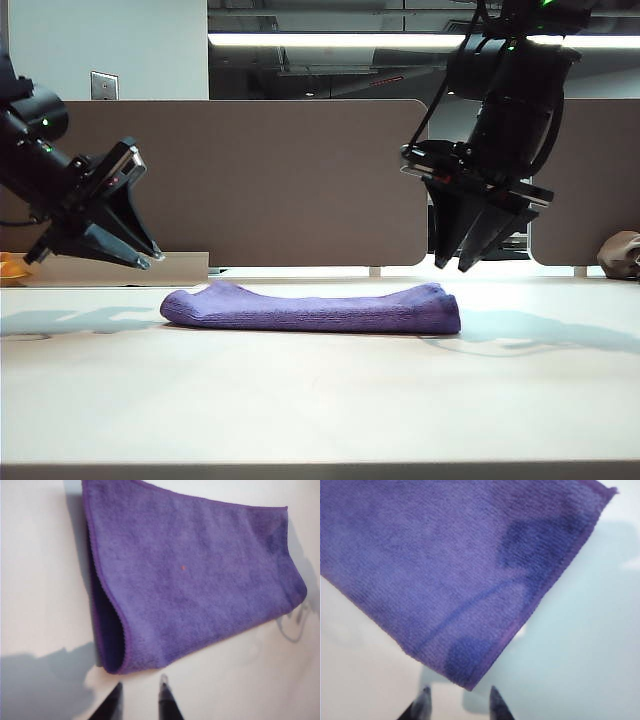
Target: Fold the bottom of the cloth upward, then fold it vertically to form a square shape.
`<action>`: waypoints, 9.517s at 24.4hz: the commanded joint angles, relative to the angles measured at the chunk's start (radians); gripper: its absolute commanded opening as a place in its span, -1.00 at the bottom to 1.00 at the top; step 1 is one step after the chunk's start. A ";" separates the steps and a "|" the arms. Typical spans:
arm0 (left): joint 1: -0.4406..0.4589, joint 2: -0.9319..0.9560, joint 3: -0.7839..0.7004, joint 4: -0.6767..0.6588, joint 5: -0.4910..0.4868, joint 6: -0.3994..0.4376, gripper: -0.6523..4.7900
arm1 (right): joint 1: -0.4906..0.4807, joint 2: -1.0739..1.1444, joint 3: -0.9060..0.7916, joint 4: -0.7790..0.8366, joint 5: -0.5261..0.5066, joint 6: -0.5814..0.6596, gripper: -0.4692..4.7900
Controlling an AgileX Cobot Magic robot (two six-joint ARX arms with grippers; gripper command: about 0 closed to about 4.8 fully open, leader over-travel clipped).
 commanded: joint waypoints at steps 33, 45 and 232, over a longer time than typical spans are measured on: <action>-0.049 0.104 0.007 0.087 -0.061 0.003 -0.43 | 0.000 0.036 0.004 0.011 -0.075 0.002 -0.24; -0.050 0.107 0.008 0.105 -0.054 -0.005 -0.44 | 0.000 0.075 0.003 0.009 -0.074 0.002 -0.27; -0.255 -0.378 -0.423 0.099 0.136 -0.050 -0.78 | -0.057 -0.142 -0.433 0.169 -0.206 0.278 0.07</action>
